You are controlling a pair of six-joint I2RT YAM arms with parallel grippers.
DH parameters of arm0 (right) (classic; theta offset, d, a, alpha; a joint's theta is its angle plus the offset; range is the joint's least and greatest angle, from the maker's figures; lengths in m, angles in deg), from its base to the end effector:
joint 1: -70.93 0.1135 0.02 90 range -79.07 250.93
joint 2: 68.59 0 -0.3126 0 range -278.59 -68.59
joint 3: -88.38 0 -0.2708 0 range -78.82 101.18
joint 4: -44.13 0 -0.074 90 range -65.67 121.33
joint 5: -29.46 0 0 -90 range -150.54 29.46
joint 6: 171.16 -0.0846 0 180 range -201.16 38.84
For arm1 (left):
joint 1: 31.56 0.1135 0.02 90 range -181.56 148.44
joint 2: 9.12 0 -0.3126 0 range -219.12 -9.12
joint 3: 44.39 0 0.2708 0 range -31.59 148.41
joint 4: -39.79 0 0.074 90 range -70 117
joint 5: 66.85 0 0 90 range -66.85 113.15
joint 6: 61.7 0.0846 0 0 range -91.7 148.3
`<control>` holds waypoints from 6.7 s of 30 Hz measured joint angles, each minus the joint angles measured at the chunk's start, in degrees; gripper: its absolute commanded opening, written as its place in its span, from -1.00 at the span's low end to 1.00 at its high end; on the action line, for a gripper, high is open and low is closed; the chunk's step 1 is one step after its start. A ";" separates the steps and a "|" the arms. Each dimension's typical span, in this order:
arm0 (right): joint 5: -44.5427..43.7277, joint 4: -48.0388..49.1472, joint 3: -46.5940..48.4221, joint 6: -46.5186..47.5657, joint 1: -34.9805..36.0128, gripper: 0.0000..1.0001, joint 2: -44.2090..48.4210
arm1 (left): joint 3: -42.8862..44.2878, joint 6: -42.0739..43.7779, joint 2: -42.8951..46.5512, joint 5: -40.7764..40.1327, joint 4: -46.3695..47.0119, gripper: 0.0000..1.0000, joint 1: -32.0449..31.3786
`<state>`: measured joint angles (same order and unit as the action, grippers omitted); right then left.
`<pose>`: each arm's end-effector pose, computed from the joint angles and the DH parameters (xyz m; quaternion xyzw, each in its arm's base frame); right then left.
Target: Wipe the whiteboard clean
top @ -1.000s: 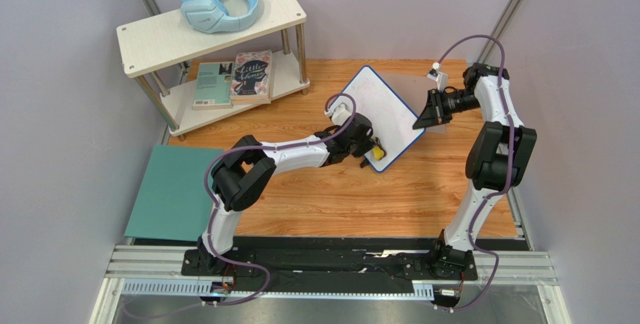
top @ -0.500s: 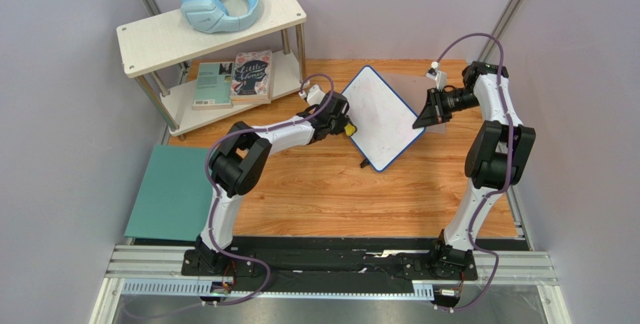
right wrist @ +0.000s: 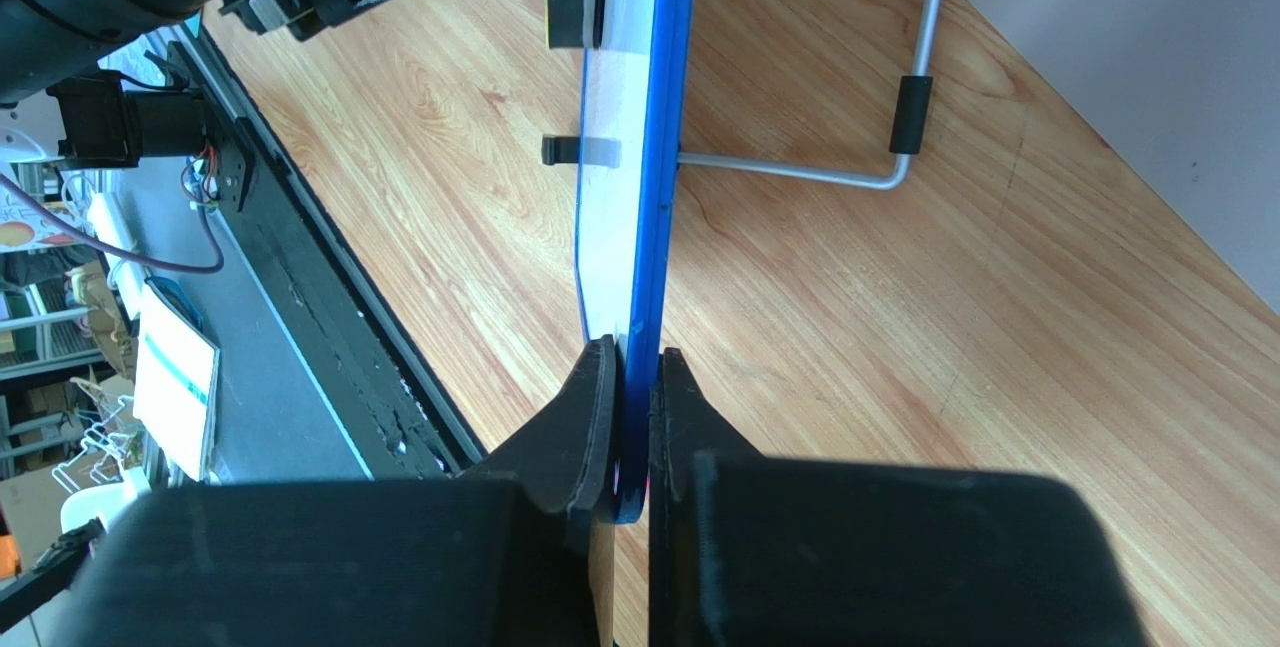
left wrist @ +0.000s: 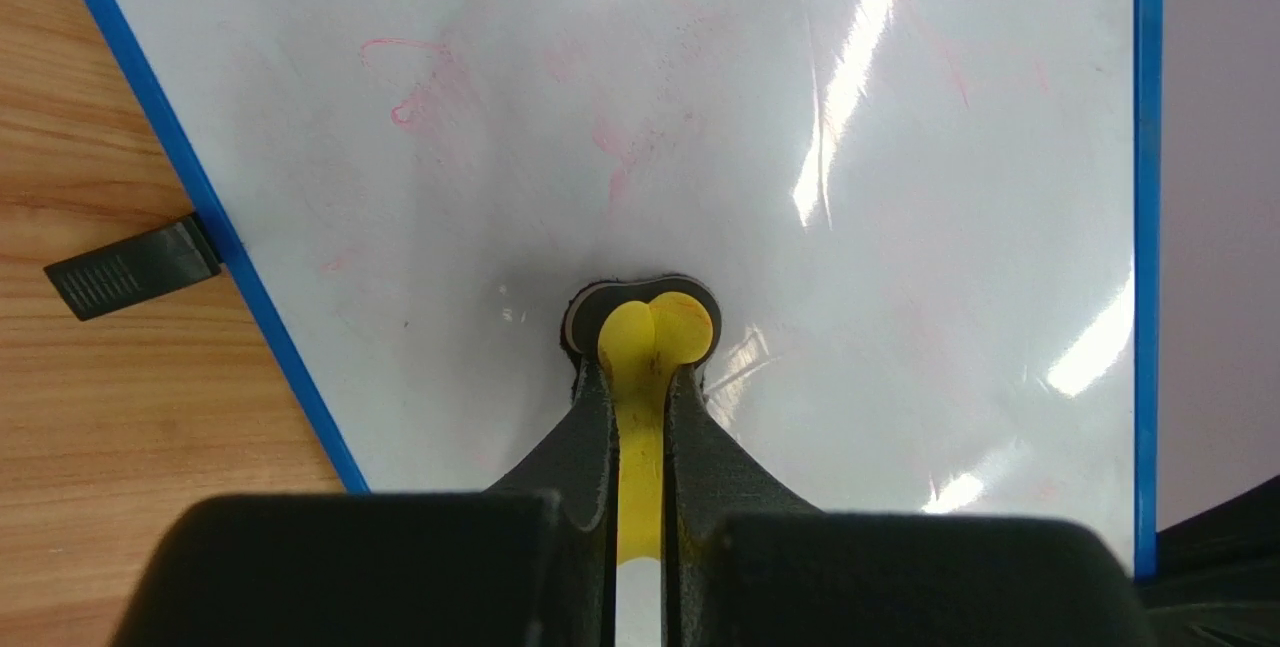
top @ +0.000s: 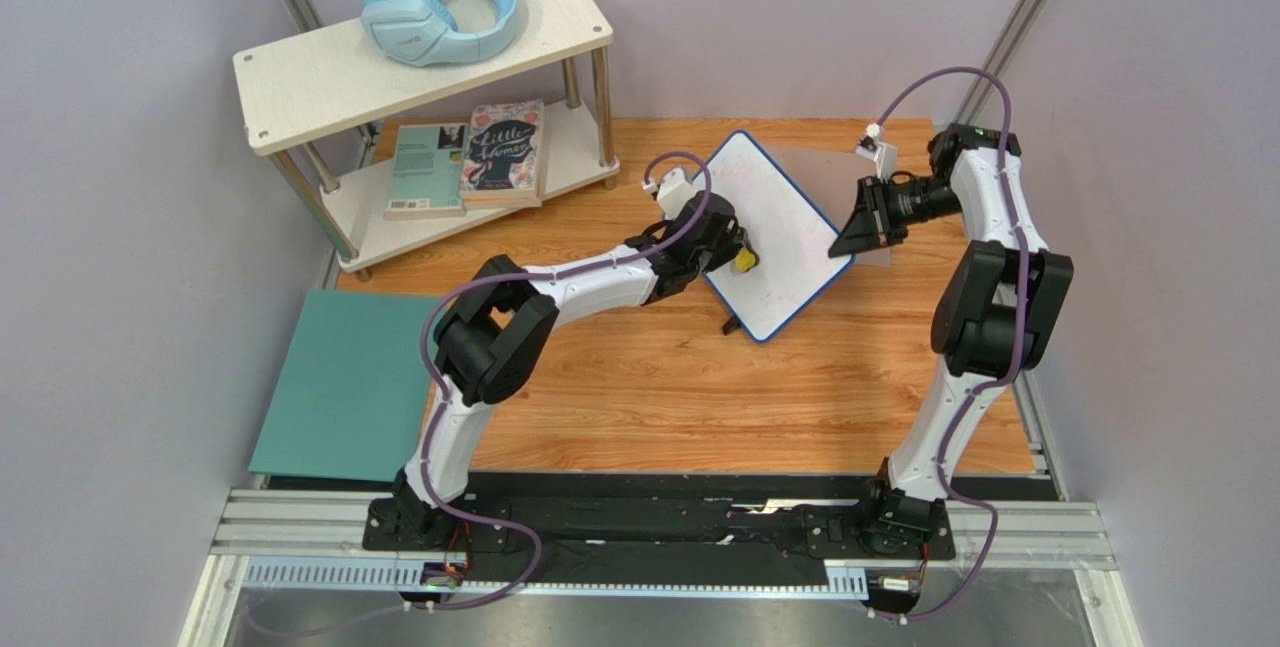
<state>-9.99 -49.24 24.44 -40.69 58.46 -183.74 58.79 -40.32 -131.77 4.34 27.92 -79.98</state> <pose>0.4224 -0.0265 0.2731 -0.2098 0.8794 0.3908 0.1729 0.4024 -0.4124 0.2063 -0.2296 0.8327 -0.3377 0.3739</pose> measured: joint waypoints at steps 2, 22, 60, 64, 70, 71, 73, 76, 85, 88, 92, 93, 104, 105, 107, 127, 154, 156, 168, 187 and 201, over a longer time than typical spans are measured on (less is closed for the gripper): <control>0.00 0.02 0.00 0.07 0.00 -1.00 0.00 | 0.09 -0.04 -0.02 0.31 0.20 -1.00 0.33; 0.37 -0.22 0.20 1.18 0.28 -1.00 -0.09 | 1.22 -2.51 -3.28 4.33 1.51 -1.00 11.93; 0.83 0.22 0.94 1.25 -0.15 -1.00 -0.92 | 9.46 -3.37 -6.40 4.46 1.16 -1.00 9.88; 0.35 0.02 0.94 1.20 -0.20 -1.00 -0.92 | 0.37 -9.42 -3.63 3.26 2.97 -1.00 9.51; 0.37 -0.07 1.03 1.20 -0.20 -1.00 -0.92 | -5.05 -13.11 -1.75 2.05 2.03 -1.00 10.01; 0.39 -0.07 1.05 1.20 -0.20 -1.00 -0.92 | -4.72 -12.72 -1.75 2.12 1.81 -1.00 10.03; 0.39 -0.11 1.05 1.20 -0.20 -1.00 -0.92 | -3.30 -11.02 -2.19 2.32 0.79 -1.00 10.03; 0.07 -0.13 1.05 1.18 -0.22 -1.00 -0.92 | 1.40 -8.50 -4.42 2.95 -1.22 -1.00 10.19; -0.20 -0.09 1.05 1.18 -0.26 -1.00 -0.94 | 27.15 -2.56 -14.58 5.49 -4.85 -1.00 9.88; -0.20 -0.09 1.20 1.20 -0.22 -1.00 -1.05 | 35.47 -1.49 -18.05 6.29 -6.45 -1.00 8.87; -0.44 -0.09 1.44 1.20 -0.15 -1.00 -1.33 | 42.75 -0.87 -21.55 7.37 -7.06 -1.00 7.67; -0.57 -0.09 1.44 1.20 -0.17 -1.00 -1.44 | 43.80 -0.66 -22.21 7.56 -7.10 -1.00 7.45; -0.57 -0.11 1.44 1.25 -0.31 -1.00 -1.66 | 30.73 -0.17 -16.44 8.24 -3.74 -1.00 8.96; -0.55 -0.11 1.44 1.25 -0.31 -1.00 -1.66 | 29.40 0.00 -15.67 8.24 -4.28 -1.00 9.25; -0.46 -0.11 1.44 1.27 -0.31 -1.00 -1.66 | 26.62 0.63 -14.19 8.11 -5.79 -1.00 9.99; -0.87 -0.22 2.12 1.40 0.50 -1.00 -1.53 | 48.04 14.75 -22.14 9.79 -13.18 -1.00 8.61; -2.08 -0.15 2.03 1.44 1.09 -1.00 -0.66 | 23.39 14.27 -13.18 11.80 -10.80 -1.00 15.04; -2.45 -0.20 2.01 1.44 1.09 -1.00 -0.57 | 27.34 15.63 -14.86 12.07 -11.74 -1.00 14.53; -2.69 -0.11 2.01 1.60 1.36 -1.00 -0.42 | 51.30 17.16 -24.02 13.79 -10.49 -1.00 8.74; -3.06 -0.04 1.79 1.57 1.38 -1.00 -0.09 | 3.52 5.16 -3.48 12.44 -3.69 -1.00 9.64; -3.56 -0.15 1.66 1.55 1.40 -1.00 0.24 | 14.40 15.63 -6.91 8.83 -7.48 -1.00 6.73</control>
<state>-13.56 -49.39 26.10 -39.14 59.85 -183.50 73.20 -24.69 -138.68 13.17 20.45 -73.25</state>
